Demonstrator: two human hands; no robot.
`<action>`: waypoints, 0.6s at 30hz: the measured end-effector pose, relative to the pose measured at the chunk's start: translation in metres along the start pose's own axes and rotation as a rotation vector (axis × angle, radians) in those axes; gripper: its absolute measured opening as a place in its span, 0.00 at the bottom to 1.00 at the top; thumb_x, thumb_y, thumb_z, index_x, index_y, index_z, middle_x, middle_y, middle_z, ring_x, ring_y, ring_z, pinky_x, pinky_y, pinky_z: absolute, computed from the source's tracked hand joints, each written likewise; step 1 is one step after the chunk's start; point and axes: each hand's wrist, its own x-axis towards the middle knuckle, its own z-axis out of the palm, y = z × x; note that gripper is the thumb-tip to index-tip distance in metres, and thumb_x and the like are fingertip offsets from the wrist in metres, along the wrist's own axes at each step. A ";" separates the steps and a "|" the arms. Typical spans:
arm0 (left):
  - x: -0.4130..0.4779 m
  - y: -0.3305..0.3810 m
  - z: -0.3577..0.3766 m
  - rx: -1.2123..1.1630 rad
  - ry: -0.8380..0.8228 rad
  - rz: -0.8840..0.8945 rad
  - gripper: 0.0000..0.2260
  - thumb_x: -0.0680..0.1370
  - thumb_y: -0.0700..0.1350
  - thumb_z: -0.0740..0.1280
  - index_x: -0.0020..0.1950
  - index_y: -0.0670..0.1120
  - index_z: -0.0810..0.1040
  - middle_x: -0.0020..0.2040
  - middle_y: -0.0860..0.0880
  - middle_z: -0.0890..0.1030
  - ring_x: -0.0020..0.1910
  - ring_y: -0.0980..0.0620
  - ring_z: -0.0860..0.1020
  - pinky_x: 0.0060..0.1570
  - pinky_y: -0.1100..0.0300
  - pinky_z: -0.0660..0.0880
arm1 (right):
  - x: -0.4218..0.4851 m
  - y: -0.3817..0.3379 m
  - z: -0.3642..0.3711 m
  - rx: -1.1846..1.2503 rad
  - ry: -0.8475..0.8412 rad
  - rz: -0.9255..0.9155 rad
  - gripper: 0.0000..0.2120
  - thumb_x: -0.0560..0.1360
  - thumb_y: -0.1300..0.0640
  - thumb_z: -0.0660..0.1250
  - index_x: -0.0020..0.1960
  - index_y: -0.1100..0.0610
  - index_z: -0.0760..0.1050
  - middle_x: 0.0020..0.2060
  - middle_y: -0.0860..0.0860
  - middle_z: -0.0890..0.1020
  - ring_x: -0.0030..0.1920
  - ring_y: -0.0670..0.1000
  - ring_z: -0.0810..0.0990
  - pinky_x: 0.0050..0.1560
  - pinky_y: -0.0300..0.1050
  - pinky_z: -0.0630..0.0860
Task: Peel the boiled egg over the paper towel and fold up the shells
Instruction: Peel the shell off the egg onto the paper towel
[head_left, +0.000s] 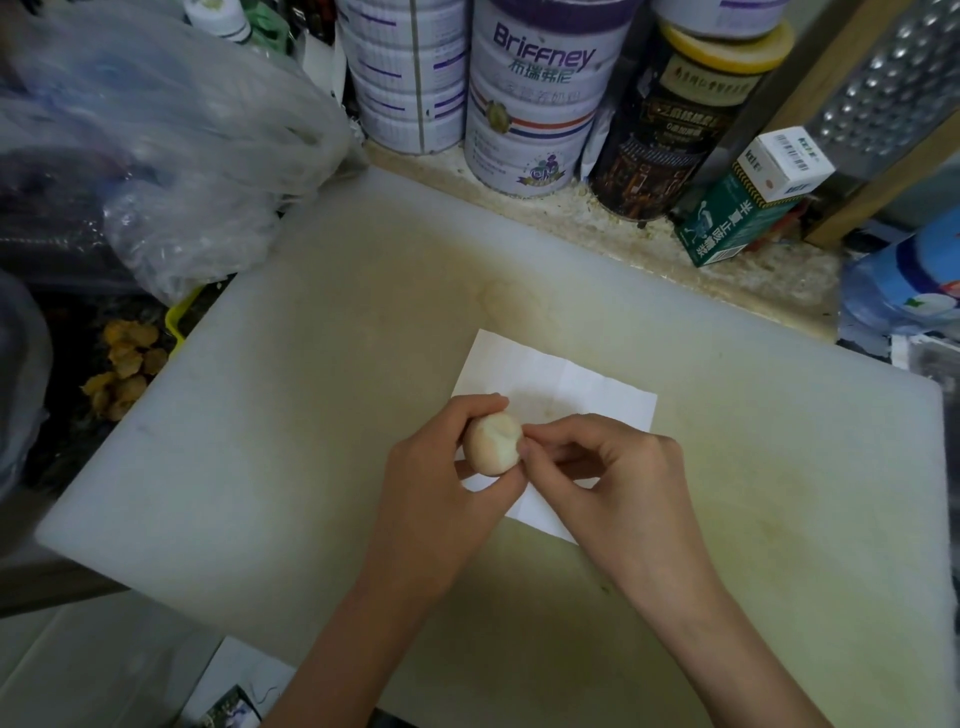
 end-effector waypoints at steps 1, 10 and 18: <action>-0.001 0.000 0.000 0.009 -0.002 -0.003 0.20 0.68 0.41 0.76 0.52 0.61 0.77 0.51 0.66 0.80 0.50 0.64 0.80 0.44 0.73 0.75 | -0.001 0.000 0.001 -0.024 0.007 -0.010 0.05 0.70 0.61 0.73 0.42 0.52 0.84 0.36 0.42 0.85 0.37 0.38 0.82 0.40 0.31 0.78; -0.005 0.005 0.004 0.137 -0.009 -0.001 0.20 0.67 0.44 0.75 0.57 0.55 0.78 0.50 0.59 0.83 0.49 0.63 0.79 0.51 0.55 0.79 | -0.005 -0.006 0.005 -0.305 0.043 -0.039 0.04 0.71 0.58 0.69 0.38 0.54 0.81 0.32 0.47 0.84 0.32 0.49 0.82 0.36 0.48 0.78; -0.005 0.006 0.004 0.173 -0.017 0.043 0.20 0.68 0.45 0.75 0.58 0.54 0.78 0.52 0.60 0.82 0.51 0.64 0.78 0.52 0.60 0.77 | -0.004 -0.003 -0.002 -0.208 0.020 -0.070 0.04 0.72 0.58 0.69 0.41 0.53 0.81 0.35 0.45 0.84 0.35 0.44 0.82 0.39 0.45 0.80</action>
